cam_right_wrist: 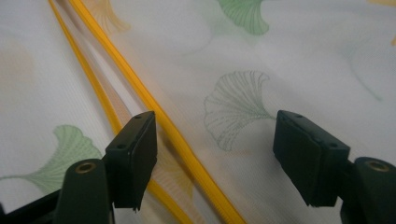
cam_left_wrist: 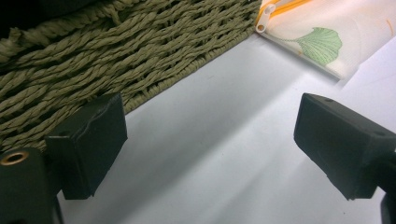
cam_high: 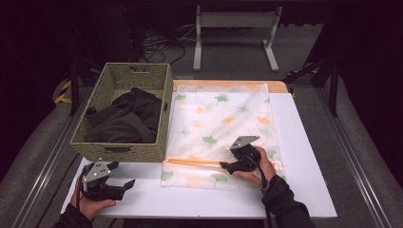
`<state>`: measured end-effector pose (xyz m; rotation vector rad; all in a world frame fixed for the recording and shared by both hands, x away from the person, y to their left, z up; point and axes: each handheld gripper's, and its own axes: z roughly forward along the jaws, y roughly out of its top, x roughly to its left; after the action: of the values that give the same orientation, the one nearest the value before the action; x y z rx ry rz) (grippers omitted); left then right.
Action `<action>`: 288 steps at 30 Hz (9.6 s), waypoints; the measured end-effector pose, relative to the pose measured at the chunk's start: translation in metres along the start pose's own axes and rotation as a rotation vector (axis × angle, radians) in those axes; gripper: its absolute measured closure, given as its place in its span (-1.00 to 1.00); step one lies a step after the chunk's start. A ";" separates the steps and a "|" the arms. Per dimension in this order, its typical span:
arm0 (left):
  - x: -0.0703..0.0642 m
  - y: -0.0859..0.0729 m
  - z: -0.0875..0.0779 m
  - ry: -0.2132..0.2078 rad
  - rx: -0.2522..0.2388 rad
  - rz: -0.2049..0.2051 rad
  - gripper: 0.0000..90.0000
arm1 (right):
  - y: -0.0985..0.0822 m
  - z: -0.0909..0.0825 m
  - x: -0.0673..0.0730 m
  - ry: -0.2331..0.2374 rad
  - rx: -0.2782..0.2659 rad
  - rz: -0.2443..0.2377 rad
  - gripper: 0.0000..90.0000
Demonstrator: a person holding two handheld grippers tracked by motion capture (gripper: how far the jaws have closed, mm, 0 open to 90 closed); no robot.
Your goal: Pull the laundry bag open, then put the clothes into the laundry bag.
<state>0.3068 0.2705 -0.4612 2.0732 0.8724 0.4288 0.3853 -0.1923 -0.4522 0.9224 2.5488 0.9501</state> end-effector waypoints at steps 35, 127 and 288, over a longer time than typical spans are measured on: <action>0.001 0.003 -0.003 -0.015 -0.025 0.004 -0.77 | 0.012 0.007 -0.018 -0.046 -0.022 0.027 0.91; 0.096 0.169 0.101 0.268 0.517 0.188 0.37 | 0.047 -0.023 -0.001 -0.075 -0.213 -0.006 0.90; -0.174 0.165 -0.019 -0.535 -0.176 0.423 0.55 | 0.041 -0.050 -0.011 -0.149 -0.326 0.038 1.00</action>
<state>0.2454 0.0884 -0.3172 2.0543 0.0768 0.1425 0.3907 -0.1998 -0.3871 0.9076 2.1761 1.2129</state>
